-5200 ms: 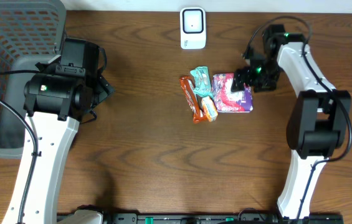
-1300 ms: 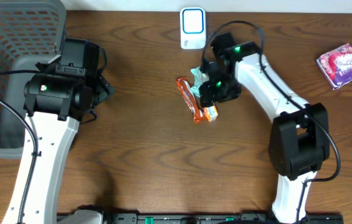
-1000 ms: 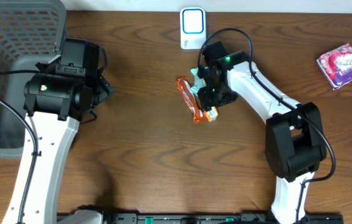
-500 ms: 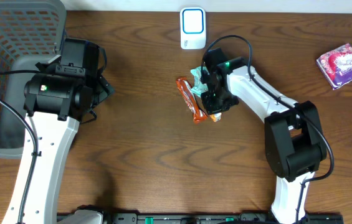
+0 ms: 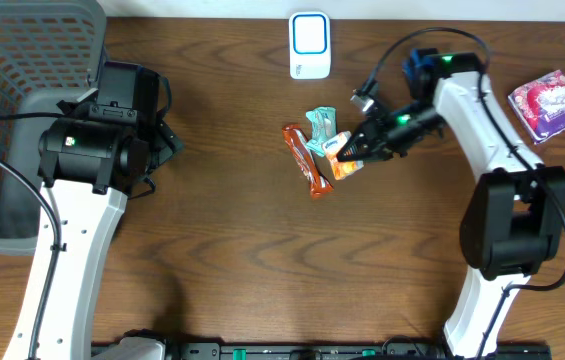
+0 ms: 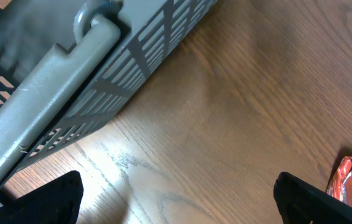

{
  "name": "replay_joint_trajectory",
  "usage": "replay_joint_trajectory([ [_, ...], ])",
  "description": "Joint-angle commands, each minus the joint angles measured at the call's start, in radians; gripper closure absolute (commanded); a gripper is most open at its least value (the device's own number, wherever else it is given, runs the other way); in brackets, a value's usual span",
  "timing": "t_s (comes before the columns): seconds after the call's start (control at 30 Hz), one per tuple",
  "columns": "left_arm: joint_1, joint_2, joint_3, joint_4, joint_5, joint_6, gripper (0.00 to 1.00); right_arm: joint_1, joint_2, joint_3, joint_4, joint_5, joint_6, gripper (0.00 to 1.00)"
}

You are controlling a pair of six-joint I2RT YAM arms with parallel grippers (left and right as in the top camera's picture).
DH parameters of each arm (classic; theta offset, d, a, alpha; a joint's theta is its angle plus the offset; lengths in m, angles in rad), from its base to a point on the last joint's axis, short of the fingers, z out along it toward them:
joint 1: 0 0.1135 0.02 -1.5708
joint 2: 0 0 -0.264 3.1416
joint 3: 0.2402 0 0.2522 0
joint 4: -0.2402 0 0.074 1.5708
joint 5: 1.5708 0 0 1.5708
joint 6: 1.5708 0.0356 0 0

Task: Scan the item barcode
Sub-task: 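Reach the right gripper to the pile and grasp the orange Kleenex pack, then lift the Kleenex pack and hold it up to the scanner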

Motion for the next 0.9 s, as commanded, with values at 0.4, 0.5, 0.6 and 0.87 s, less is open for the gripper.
replay_joint_trajectory([
  [0.4, 0.003, -0.01, 0.003, -0.004, -0.021, -0.005, 0.02, 0.018, -0.002, -0.018, -0.215, -0.285, -0.335, 0.99],
  [0.5, 0.003, -0.01, 0.003, -0.004, -0.021, -0.005, 0.02, 0.03, -0.002, -0.018, -0.215, -0.309, -0.325, 0.99],
  [0.6, 0.003, -0.01, 0.003, -0.004, -0.021, -0.005, 0.02, 0.037, -0.002, -0.018, -0.215, -0.299, -0.327, 0.99],
  [0.87, 0.003, -0.01, 0.003, -0.004, -0.021, -0.005, 0.02, 0.072, -0.002, -0.017, -0.121, -0.271, -0.314, 0.99],
])
